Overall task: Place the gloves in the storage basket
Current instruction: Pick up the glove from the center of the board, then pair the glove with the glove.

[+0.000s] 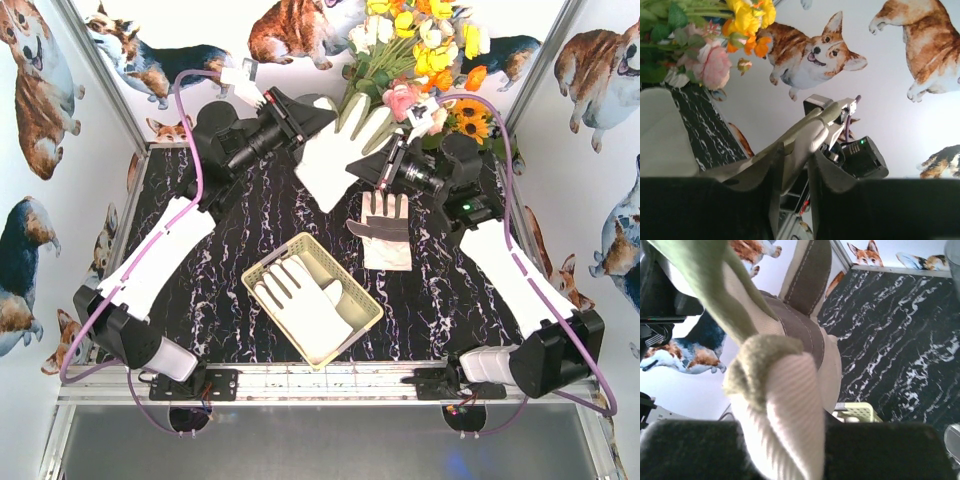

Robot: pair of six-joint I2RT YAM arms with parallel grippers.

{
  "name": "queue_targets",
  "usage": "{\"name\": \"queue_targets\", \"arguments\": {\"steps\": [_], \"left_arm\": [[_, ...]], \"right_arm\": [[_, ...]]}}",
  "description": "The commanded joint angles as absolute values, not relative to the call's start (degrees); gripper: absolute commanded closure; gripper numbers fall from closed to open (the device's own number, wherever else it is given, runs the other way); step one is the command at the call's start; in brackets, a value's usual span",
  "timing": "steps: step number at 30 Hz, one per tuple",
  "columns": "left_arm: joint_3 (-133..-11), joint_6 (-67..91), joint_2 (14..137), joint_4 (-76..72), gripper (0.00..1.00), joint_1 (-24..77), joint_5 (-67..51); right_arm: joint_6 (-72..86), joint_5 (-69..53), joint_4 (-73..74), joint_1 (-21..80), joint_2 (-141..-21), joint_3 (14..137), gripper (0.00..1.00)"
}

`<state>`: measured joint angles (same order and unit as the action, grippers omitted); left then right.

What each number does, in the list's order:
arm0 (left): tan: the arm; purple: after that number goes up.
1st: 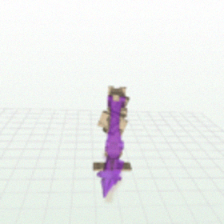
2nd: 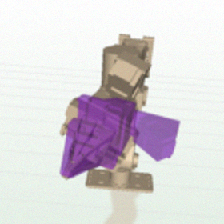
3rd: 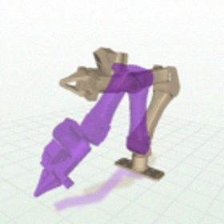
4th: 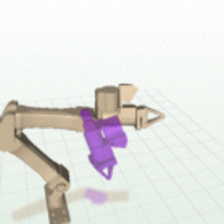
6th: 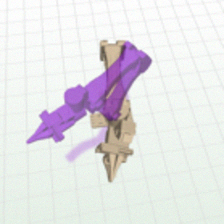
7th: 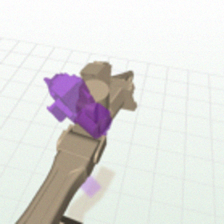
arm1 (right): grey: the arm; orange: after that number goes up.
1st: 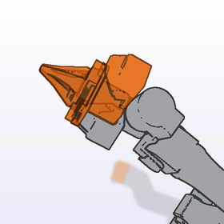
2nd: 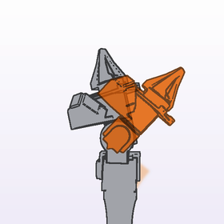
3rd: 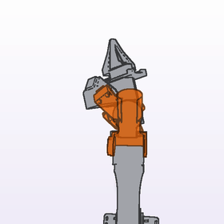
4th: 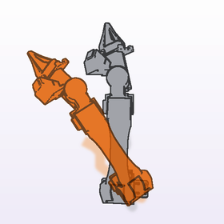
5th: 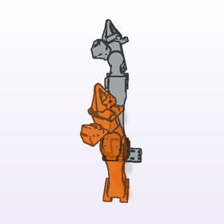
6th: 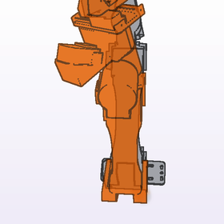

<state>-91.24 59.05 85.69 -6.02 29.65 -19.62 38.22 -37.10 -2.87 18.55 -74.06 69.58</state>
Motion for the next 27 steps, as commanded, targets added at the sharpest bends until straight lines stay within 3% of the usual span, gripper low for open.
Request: {"name": "queue_targets", "arguments": {"steps": [1,4,12,20,27], "left_arm": [[-89.1,52.5,83.7,-1.0,0.69,28.8,-20.5],[-87.1,51.1,83.7,-0.6,0.51,27.0,-23.4],[-87.3,47.9,87.4,-2.2,0.27,24.6,-39.8],[-83.4,58.8,91.4,-15.3,0.22,24.8,-56.2],[-82.0,75.0,94.2,-34.2,0.18,27.4,-62.5]], "right_arm": [[32.4,-41.7,5.6,14.4,-70.4,73.3,1.0],[31.3,-47.9,11.5,9.2,-68.5,73.2,1.0],[28.9,-60.8,24.1,1.9,-67.2,76.0,1.0],[35.4,-67.7,22.2,1.9,-66.2,79.4,1.0],[48.3,-71.5,8.2,1.9,-65.5,78.8,1.0]]}}
